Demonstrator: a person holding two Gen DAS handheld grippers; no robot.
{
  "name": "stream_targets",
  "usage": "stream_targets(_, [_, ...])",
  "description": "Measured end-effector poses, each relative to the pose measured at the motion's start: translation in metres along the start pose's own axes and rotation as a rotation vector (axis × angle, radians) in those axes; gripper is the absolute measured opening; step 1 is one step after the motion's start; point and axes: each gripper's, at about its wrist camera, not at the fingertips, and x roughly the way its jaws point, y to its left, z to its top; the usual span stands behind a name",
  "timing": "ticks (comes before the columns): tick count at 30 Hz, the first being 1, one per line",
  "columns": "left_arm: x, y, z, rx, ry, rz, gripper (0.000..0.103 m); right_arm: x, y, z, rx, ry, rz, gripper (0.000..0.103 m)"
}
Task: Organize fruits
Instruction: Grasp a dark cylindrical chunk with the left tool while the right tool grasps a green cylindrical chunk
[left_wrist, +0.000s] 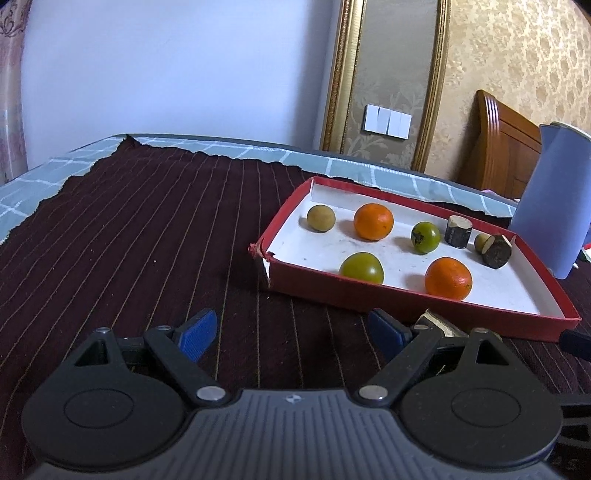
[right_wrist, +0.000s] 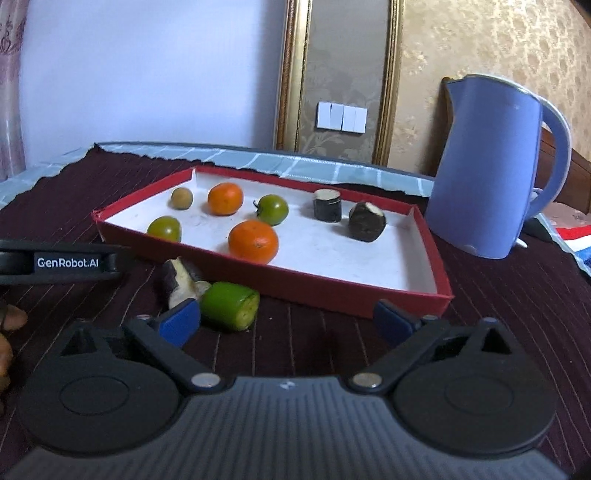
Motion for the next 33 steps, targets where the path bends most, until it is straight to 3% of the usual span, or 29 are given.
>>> stream_targets(7, [0.000, 0.001, 0.000, -0.003, 0.004, -0.005, 0.089, 0.013, 0.002, 0.005, 0.018, 0.063, 0.036, 0.084])
stream_targets(11, [0.001, 0.001, 0.000, -0.006, 0.007, -0.010, 0.089, 0.025, 0.002, 0.008, 0.056, 0.102, 0.089, 0.062])
stream_targets(13, [0.001, 0.001, 0.000, -0.005, 0.008, -0.012, 0.089, 0.028, 0.001, 0.008, 0.076, 0.111, 0.115, 0.058])
stream_targets(15, [0.001, 0.000, 0.001, -0.002, 0.010, -0.017, 0.089, 0.026, 0.002, 0.008, 0.072, 0.109, 0.135, 0.042])
stream_targets(17, [0.002, 0.000, 0.001, 0.001, 0.015, -0.027, 0.089, 0.023, 0.001, 0.007, 0.084, 0.109, 0.157, 0.033])
stream_targets(26, [0.000, -0.016, -0.003, 0.118, 0.032, -0.142, 0.089, 0.005, -0.022, -0.005, 0.097, 0.110, 0.151, 0.032])
stream_targets(28, [-0.004, -0.023, -0.004, 0.159, 0.013, -0.153, 0.089, 0.001, -0.033, -0.007, 0.120, 0.103, 0.121, 0.033])
stream_targets(29, [-0.005, -0.026, -0.005, 0.181, 0.003, -0.151, 0.089, 0.000, -0.037, -0.008, 0.129, 0.101, 0.112, 0.040])
stream_targets(30, [-0.006, -0.029, -0.005, 0.198, -0.003, -0.146, 0.089, -0.001, -0.040, -0.009, 0.138, 0.107, 0.108, 0.059])
stream_targets(31, [-0.008, -0.032, -0.006, 0.218, -0.012, -0.138, 0.089, -0.001, -0.041, -0.009, 0.136, 0.111, 0.110, 0.072])
stream_targets(32, [-0.009, -0.035, -0.007, 0.239, -0.019, -0.133, 0.089, -0.003, -0.042, -0.009, 0.126, 0.095, 0.107, 0.095])
stream_targets(33, [-0.009, -0.039, -0.007, 0.259, -0.024, -0.129, 0.089, -0.007, -0.039, -0.010, 0.107, 0.061, 0.083, 0.103])
